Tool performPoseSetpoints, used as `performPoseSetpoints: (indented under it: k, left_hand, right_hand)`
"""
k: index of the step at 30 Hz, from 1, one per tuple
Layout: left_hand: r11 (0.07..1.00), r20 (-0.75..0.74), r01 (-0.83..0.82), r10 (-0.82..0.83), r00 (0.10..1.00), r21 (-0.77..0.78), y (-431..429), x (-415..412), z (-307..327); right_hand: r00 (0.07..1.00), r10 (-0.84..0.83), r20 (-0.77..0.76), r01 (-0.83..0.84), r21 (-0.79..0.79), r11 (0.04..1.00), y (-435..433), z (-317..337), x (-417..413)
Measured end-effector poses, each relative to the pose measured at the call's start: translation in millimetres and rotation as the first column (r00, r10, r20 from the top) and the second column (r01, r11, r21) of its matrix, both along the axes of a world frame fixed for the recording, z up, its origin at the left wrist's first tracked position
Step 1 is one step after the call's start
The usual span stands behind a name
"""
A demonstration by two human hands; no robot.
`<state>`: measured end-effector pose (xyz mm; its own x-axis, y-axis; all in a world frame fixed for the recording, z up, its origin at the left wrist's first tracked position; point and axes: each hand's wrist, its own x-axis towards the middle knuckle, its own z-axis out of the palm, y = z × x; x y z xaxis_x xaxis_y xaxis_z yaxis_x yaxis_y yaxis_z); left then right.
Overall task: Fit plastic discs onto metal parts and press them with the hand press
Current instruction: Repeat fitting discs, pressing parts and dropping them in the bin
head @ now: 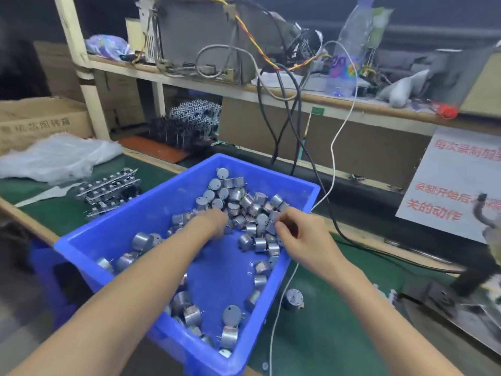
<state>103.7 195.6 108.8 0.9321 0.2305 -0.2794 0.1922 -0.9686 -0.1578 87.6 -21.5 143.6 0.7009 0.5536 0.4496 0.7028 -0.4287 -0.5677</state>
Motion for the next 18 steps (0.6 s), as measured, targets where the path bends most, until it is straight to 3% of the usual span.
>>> performPoseSetpoints:
  k: [4,8,11,13,15,17,18]
  left_hand:
    - [0.994,-0.055,0.051,-0.046,0.997,0.094,-4.4,1.6,-14.0]
    - [0.992,-0.137,0.091,-0.080,0.987,0.083,-9.7,-3.2,-13.4]
    - [0.982,0.078,0.036,-0.022,0.997,-0.187,-20.6,-4.0,10.7]
    - [0.856,0.255,0.046,0.102,0.961,-0.516,-32.8,-6.3,36.2]
    - [0.628,0.321,0.111,0.230,0.919,-0.770,-51.8,-11.2,61.5]
    - [0.491,0.309,0.152,0.256,0.916,-0.858,-78.0,-17.0,78.9]
    - [0.500,0.315,0.164,0.232,0.920,-0.850,-93.2,-19.1,84.1]
  right_hand:
    - [0.997,-0.010,0.076,0.017,-0.090,0.996,16.2,-4.4,7.1]
    - [0.996,-0.036,0.080,0.040,-0.044,0.998,17.9,-11.6,8.9]
    - [0.998,-0.024,0.061,0.026,-0.036,0.999,15.9,-11.3,10.7]
    - [0.999,-0.002,0.037,0.002,-0.011,1.000,13.0,-8.3,10.6]
    - [1.000,0.014,-0.017,-0.013,0.033,0.999,7.2,-2.8,10.1]
    - [1.000,-0.007,-0.018,0.009,0.067,0.998,-3.8,1.2,9.8]
    - [0.999,-0.040,-0.008,0.040,0.098,0.994,-12.3,1.1,9.7]
